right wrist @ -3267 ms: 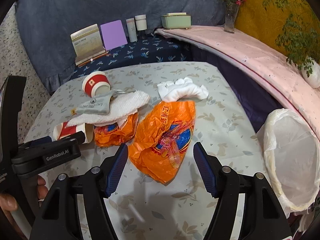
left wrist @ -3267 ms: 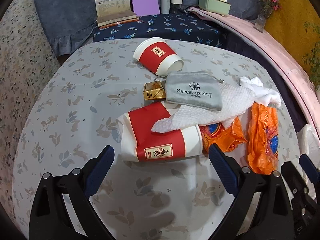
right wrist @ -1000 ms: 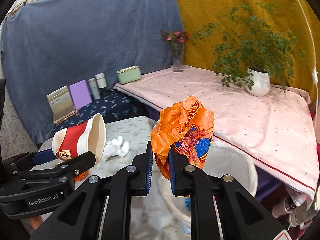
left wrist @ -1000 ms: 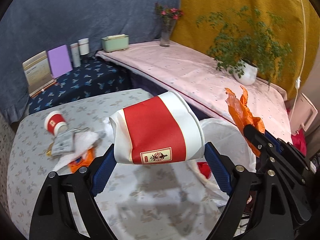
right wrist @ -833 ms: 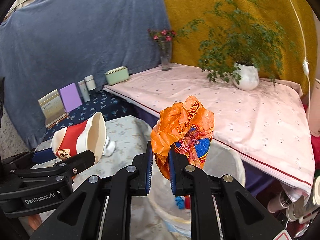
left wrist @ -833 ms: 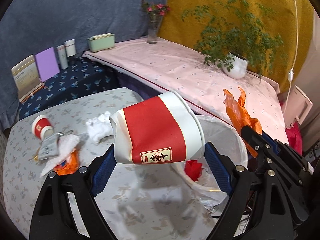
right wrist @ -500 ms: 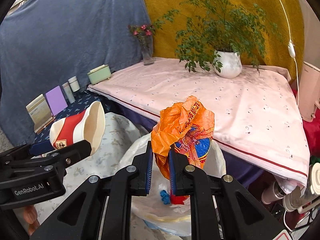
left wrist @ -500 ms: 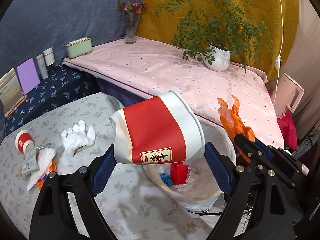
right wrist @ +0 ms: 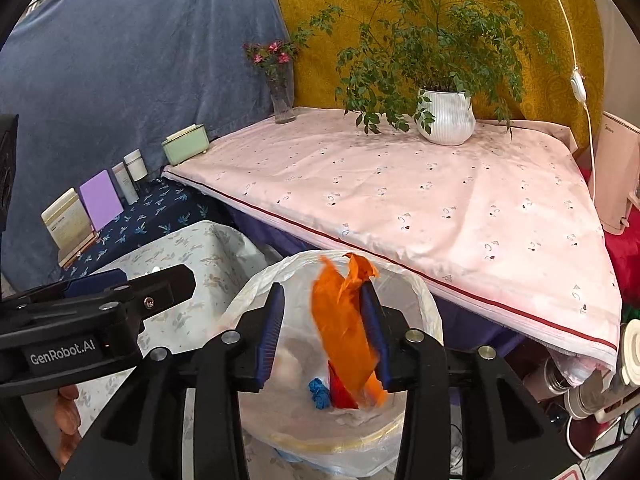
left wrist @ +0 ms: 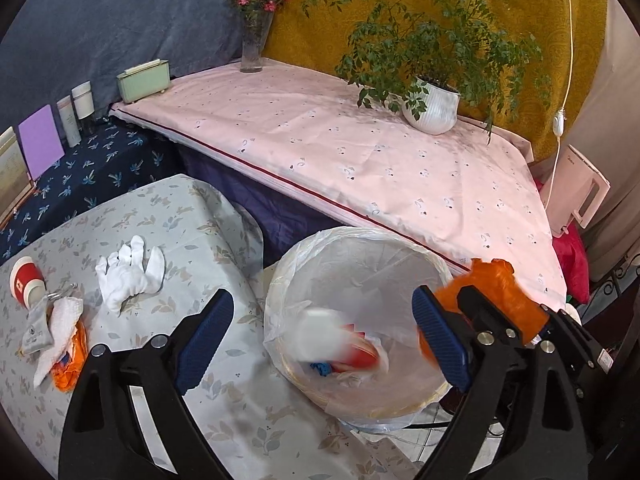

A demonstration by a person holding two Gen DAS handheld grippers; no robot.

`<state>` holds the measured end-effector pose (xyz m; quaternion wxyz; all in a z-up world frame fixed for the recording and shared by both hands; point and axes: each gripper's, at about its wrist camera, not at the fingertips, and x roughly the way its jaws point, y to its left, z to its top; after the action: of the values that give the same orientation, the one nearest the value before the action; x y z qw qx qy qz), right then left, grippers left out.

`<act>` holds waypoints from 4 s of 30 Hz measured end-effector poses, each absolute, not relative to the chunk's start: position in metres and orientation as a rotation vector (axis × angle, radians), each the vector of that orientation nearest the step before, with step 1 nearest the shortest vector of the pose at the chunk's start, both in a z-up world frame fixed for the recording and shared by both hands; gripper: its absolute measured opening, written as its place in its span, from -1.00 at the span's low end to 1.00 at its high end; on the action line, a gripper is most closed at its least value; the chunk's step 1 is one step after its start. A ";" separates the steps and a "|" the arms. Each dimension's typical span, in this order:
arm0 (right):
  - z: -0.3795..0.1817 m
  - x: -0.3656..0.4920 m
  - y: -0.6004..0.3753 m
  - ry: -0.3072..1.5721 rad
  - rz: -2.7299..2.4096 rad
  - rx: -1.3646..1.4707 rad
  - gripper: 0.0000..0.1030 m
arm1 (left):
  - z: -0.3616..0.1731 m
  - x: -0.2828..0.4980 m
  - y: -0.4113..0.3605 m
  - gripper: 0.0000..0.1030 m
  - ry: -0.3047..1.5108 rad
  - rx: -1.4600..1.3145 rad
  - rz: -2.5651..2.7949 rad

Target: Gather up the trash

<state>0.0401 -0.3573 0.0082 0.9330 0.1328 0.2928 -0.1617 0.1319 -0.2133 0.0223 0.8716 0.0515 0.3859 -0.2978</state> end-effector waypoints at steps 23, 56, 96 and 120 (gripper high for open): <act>0.016 0.057 -0.339 0.591 -0.286 0.245 -0.08 | 0.023 0.148 -0.153 0.75 0.809 0.027 -0.483; -0.001 0.117 -0.183 0.680 -0.013 0.139 0.06 | -0.025 0.175 0.054 0.78 0.866 -0.114 -0.117; -0.098 0.250 -0.056 0.899 0.268 0.142 -0.75 | -0.069 0.254 0.123 0.77 0.923 -0.181 -0.044; -0.093 0.188 -0.107 0.897 0.211 0.221 -0.85 | -0.085 0.233 0.046 -0.48 1.019 -0.096 -0.214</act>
<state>0.1885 -0.1073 -0.0930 0.8899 0.1066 0.4317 0.1014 0.2332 0.0460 -0.0850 0.8664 -0.0459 0.4866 -0.1022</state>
